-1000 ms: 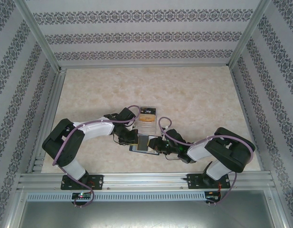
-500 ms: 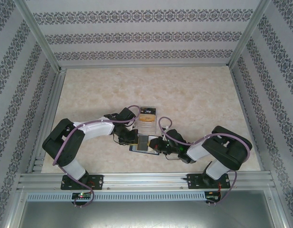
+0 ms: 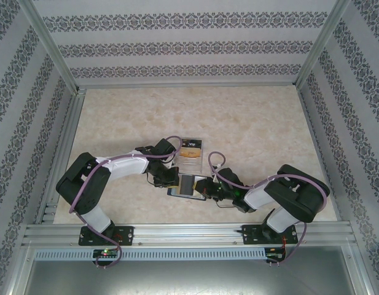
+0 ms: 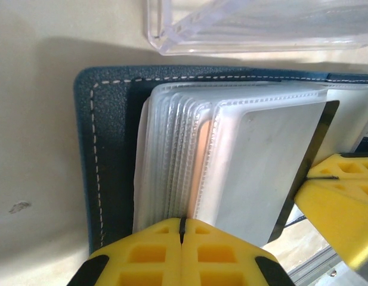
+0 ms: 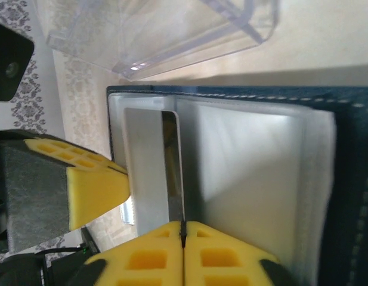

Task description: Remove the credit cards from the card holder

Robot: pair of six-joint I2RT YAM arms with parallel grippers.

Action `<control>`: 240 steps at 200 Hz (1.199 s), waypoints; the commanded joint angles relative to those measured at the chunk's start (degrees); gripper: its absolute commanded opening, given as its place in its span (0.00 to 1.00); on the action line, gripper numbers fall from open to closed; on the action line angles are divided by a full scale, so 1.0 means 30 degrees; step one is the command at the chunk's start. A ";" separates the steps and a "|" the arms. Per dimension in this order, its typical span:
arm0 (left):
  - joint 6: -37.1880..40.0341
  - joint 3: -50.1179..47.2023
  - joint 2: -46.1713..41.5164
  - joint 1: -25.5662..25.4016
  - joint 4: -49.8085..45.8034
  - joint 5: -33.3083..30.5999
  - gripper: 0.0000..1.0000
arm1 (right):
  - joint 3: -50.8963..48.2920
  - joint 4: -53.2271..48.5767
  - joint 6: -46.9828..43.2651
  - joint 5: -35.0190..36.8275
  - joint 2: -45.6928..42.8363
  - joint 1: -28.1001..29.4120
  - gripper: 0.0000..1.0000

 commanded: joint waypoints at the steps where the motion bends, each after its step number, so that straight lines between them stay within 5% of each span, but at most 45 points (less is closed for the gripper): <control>1: 0.0322 -0.0585 0.1220 -0.0295 -0.1732 -0.2141 0.00 | 0.0196 -0.0886 -0.0374 -0.0085 0.0562 -0.0206 0.19; 59: 0.0390 -0.0570 0.1220 -0.0295 -0.1773 -0.2106 0.00 | 0.0662 -0.0326 -0.0308 -0.0278 0.1664 -0.0200 0.21; 105: 0.0303 -0.0671 0.1219 -0.0275 -0.1732 -0.2121 0.00 | 0.0179 -0.0333 -0.0190 -0.0022 0.1308 -0.0252 0.00; 209: 0.0333 -0.0680 0.1399 -0.0293 -0.1849 -0.2244 0.00 | -0.0798 -0.1354 -0.0421 0.0251 -0.0350 -0.0544 0.00; 220: 0.0329 -0.0645 0.1396 -0.0295 -0.1827 -0.2222 0.00 | -0.0593 -0.1442 -0.0510 0.0172 -0.0222 -0.0533 0.17; 240: 0.0360 -0.0633 0.1366 -0.0295 -0.1832 -0.2221 0.00 | -0.0168 -0.1388 -0.0609 -0.0013 0.0253 -0.0523 0.28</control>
